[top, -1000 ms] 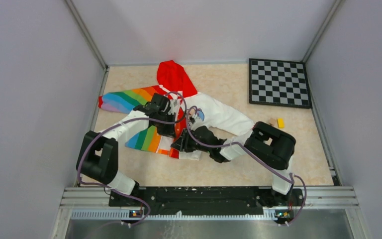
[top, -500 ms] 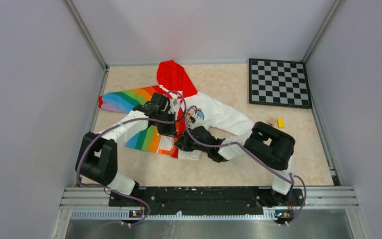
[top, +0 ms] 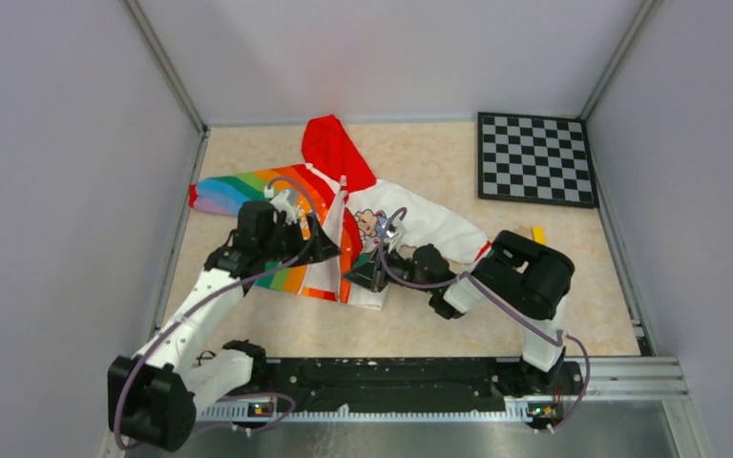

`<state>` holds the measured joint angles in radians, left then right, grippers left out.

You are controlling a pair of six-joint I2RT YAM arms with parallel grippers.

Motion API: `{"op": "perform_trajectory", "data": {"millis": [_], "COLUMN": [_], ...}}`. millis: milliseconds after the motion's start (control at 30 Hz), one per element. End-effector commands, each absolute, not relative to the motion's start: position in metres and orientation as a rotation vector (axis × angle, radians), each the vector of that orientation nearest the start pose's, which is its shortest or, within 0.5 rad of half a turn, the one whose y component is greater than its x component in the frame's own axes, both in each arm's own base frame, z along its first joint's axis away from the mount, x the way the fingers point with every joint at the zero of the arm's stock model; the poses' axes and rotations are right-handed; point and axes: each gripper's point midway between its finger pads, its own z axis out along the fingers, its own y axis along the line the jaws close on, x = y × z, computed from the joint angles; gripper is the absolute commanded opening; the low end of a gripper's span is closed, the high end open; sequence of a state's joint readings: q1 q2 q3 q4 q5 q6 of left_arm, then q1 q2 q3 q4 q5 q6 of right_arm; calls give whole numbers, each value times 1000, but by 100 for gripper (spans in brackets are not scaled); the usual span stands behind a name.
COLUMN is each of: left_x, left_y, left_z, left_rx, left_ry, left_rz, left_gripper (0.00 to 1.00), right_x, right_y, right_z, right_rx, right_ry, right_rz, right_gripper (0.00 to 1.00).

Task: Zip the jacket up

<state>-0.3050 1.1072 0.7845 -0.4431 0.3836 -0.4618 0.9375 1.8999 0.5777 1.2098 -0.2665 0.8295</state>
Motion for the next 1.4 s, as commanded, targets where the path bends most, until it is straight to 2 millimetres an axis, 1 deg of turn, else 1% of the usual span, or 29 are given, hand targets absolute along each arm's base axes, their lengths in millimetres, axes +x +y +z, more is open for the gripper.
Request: {"op": "perform_trajectory", "data": {"millis": [0, 33, 100, 167, 267, 400, 500, 600, 733, 867, 967, 1067, 1200, 1300, 1367], "left_x": [237, 230, 220, 212, 200, 185, 175, 168, 164, 162, 164, 165, 170, 171, 172], "left_y": [-185, -187, -191, -193, -193, -196, -199, -199, -198, -198, -197, -196, -194, -193, -193], "left_z": [173, 170, 173, 168, 162, 159, 161, 158, 156, 158, 160, 155, 151, 145, 143], "left_rx": [-17, -22, -2, -6, -4, -11, -25, -39, -55, -58, -53, -92, -139, -165, -173], "left_ry": [2182, 2166, 2136, 2150, 2171, 2128, 2108, 2126, 2140, 2147, 2144, 2178, 2197, 2213, 2217], "left_rz": [-1171, -1218, -1294, -1338, -1372, -1460, -1531, -1560, -1564, -1572, -1549, -1530, -1501, -1498, -1495], "left_gripper": [89, 90, 89, 84, 80, 86, 87, 88, 76, 67, 59, 52, 43, 42, 38], "right_x": [177, 175, 174, 175, 177, 181, 186, 188, 190, 191, 191, 191, 191, 190, 190], "right_y": [419, 419, 420, 421, 422, 419, 418, 419, 419, 418, 418, 418, 417, 417, 416], "right_z": [158, 158, 159, 160, 159, 156, 153, 151, 150, 148, 148, 148, 148, 149, 149], "right_rx": [-574, -584, -598, -597, -591, -565, -540, -532, -520, -512, -512, -510, -510, -511, -509], "right_ry": [1520, 1512, 1500, 1491, 1488, 1498, 1518, 1527, 1535, 1549, 1547, 1550, 1550, 1544, 1545], "right_rz": [1743, 1755, 1773, 1786, 1800, 1787, 1774, 1777, 1774, 1770, 1769, 1771, 1771, 1772, 1771], "right_gripper": [0, 0, 0, 0, 0, 0, 0, 0, 0, 0, 0, 0, 0, 0, 0]}}
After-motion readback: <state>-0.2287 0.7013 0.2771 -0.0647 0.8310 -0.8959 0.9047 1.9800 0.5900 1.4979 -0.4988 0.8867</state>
